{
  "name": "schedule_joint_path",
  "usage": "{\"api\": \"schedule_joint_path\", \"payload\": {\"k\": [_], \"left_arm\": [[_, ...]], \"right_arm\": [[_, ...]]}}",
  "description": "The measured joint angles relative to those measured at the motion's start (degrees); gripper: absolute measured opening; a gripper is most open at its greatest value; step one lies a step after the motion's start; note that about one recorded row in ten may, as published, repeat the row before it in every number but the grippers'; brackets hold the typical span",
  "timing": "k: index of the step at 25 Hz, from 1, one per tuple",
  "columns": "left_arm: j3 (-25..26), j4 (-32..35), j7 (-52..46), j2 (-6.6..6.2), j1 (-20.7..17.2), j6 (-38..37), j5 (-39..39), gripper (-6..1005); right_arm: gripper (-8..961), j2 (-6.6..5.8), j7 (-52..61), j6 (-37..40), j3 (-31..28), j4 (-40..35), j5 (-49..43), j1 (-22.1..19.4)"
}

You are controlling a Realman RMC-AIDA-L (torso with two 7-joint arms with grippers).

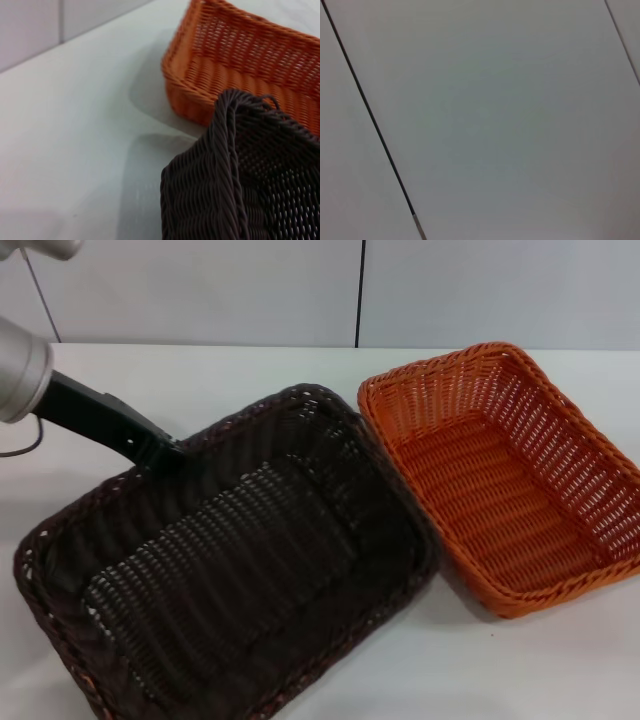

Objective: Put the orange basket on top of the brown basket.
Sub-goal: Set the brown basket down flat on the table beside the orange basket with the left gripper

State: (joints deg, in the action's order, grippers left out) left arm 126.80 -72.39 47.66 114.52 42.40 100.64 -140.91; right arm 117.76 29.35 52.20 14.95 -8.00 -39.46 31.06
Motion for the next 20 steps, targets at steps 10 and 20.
{"api": "schedule_joint_path", "payload": {"k": [10,20], "left_arm": [[-0.67,15.23,3.07,0.28,9.16,-4.79,-0.02,203],[-0.68,27.45,3.85,2.60,17.06,-15.21,-0.46,212]], "right_arm": [[691,0.00,0.00,-0.63,0.01,0.09,0.00,0.08],[688,0.18,0.00,-0.75,0.02,0.10,0.00,-0.63]]}}
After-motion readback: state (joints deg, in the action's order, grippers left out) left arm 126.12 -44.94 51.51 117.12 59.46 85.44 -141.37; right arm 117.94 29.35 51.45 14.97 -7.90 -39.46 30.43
